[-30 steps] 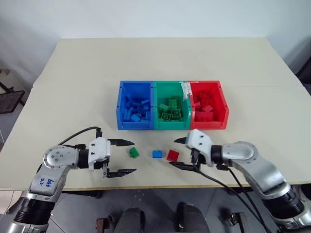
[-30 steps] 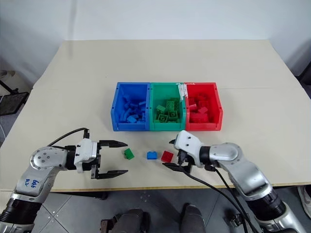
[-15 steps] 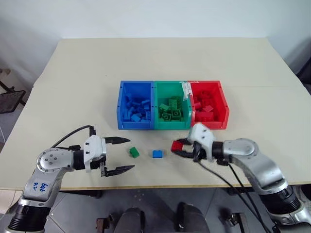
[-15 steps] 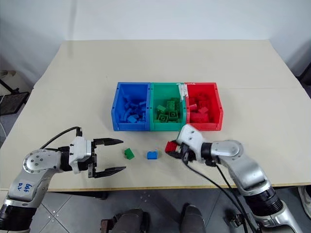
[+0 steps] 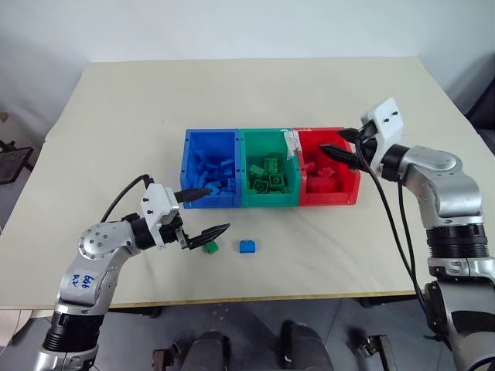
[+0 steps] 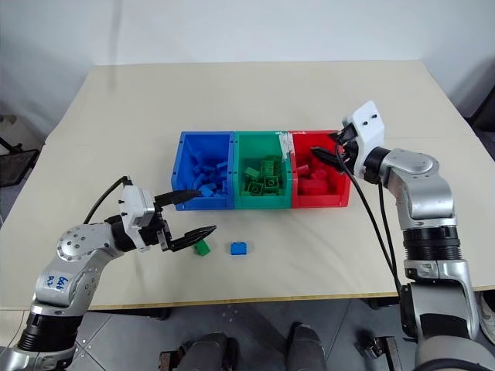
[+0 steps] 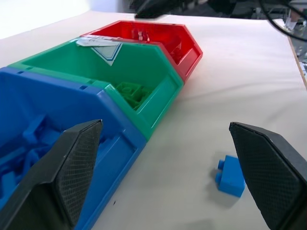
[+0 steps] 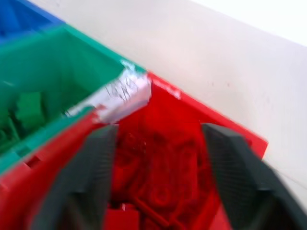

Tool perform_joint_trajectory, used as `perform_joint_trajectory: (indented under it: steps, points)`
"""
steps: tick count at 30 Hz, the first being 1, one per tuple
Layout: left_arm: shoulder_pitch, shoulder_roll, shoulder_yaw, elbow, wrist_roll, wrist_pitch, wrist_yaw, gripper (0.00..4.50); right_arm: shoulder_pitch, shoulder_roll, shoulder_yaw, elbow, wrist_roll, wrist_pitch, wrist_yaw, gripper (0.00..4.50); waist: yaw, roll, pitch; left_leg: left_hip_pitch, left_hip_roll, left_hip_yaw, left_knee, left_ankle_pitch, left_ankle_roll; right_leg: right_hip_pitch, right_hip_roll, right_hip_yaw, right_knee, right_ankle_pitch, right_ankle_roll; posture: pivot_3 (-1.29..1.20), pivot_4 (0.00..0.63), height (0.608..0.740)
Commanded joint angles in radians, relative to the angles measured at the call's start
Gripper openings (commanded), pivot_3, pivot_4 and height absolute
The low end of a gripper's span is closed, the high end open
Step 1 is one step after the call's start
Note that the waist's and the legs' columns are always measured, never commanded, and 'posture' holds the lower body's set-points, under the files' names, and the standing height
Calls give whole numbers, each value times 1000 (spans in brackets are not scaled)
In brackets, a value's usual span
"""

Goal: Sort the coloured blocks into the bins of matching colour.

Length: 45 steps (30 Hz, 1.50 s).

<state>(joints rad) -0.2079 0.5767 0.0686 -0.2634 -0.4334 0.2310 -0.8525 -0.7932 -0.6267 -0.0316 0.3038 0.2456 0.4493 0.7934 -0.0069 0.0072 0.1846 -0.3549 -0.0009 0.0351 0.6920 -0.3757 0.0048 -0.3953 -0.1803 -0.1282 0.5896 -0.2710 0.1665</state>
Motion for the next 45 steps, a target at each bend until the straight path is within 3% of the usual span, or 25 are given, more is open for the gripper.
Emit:
perform_joint_trajectory:
  steps: [1,4,7,12,15,21,26,29,31,34,39,42,45]
  points:
    - [-3,10,20,-32,-12,3,4,4500,-11,-16,-30,-21,15,-68,42,4468,0,0,0,0,0,0,0,0,0,0,0,0,0,0,0,0,150,740]
    - [8,22,33,-26,-16,3,-6,4500,47,-38,-48,-102,68,-104,142,4468,5,0,0,0,0,0,0,0,0,0,0,0,0,0,0,0,150,740]
    - [42,68,93,14,-25,-4,-33,4500,238,-89,-88,-311,184,-179,338,4468,10,0,0,0,0,-2,0,0,0,0,0,-2,0,0,0,0,150,740]
    - [120,161,189,111,-12,-69,-121,4500,488,-127,-132,-488,267,-204,421,4468,6,0,0,0,0,0,0,-1,0,1,0,-2,-2,0,1,0,150,740]
    - [150,205,227,189,5,-124,-169,4500,638,-166,-127,-539,246,-321,529,4468,7,0,0,1,1,1,1,-1,0,2,0,-2,-1,0,0,0,150,740]
    - [152,263,194,180,10,-159,-253,4500,693,-167,-137,-541,259,-375,525,4468,9,0,0,2,1,2,3,-1,0,3,0,0,-2,0,0,0,150,740]
    - [77,281,17,-14,30,-8,-250,4500,681,-179,-137,-539,267,-381,529,4468,20,0,0,1,1,1,4,-1,0,3,0,0,-1,0,0,0,150,740]
    - [-73,227,-163,-91,156,257,-78,4500,688,-182,-144,-549,262,-377,512,4468,35,0,0,1,0,1,5,-1,0,3,0,0,-1,0,0,0,150,740]
    - [-165,155,-243,-146,126,432,-17,4500,708,-179,-148,-569,260,-377,499,4468,40,0,0,1,0,1,7,-1,0,4,0,0,0,0,0,0,150,740]
    - [-255,91,-335,-184,128,522,-6,4500,735,-176,-149,-600,257,-371,477,4468,36,-1,0,1,0,1,7,-1,1,3,0,1,0,0,1,0,150,740]
    - [-325,94,-481,-141,212,562,-9,4500,772,-174,-157,-642,255,-364,435,4468,28,-1,0,1,0,2,5,-2,1,3,0,1,0,0,1,0,150,740]
    - [-370,105,-544,-95,276,557,-15,3953,804,-178,-169,-659,253,-366,415,4500,34,-1,0,1,0,2,6,-1,1,3,0,1,-1,0,1,0,150,740]
    - [-384,120,-566,-83,279,550,-62,3011,828,-186,-181,-668,251,-369,405,4500,39,-2,1,0,0,1,8,-2,1,4,0,1,-2,0,1,0,150,740]
